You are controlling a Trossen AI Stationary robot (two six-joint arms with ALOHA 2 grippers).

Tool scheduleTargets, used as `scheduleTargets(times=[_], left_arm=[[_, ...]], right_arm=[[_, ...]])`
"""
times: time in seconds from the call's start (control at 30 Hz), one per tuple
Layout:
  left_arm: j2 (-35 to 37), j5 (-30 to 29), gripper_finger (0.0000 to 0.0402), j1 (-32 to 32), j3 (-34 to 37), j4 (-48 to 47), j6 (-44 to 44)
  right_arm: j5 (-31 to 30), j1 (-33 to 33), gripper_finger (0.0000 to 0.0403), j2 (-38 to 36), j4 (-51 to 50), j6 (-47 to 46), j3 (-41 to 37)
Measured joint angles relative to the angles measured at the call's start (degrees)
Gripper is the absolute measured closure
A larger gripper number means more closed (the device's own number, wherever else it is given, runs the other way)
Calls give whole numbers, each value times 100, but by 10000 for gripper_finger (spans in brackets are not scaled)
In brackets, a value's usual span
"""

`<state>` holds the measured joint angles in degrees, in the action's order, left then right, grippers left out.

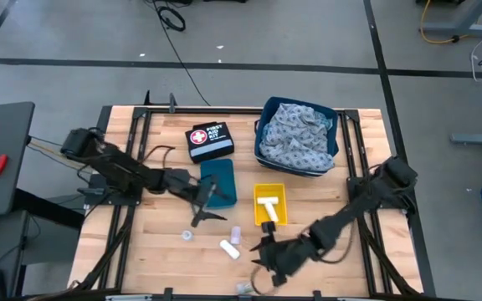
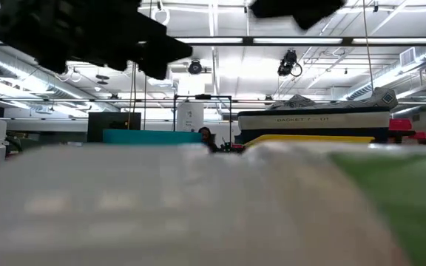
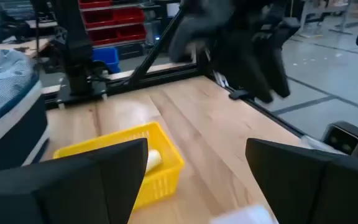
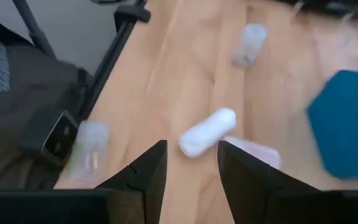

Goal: Pick & place medical supplies in basket/bin
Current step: Put the rolled white gauze into the yellow bin

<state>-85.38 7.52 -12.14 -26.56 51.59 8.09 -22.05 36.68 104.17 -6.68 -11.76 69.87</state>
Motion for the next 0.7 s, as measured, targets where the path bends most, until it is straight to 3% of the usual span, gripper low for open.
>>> scheduleTargets(times=[0.2,0.43,0.7], left_arm=[[889,-591,129,-378,543,-221,72],[1689,-1404,129,-818,964,-294,438],[2036,-1975,129,-1078,1081,-474,708]], right_arm=[[1072,-743,238,306,427,3,-133],[2199,-1232,162,623,980,62,-106],[2358,-1230,149,1058,799,63,330]])
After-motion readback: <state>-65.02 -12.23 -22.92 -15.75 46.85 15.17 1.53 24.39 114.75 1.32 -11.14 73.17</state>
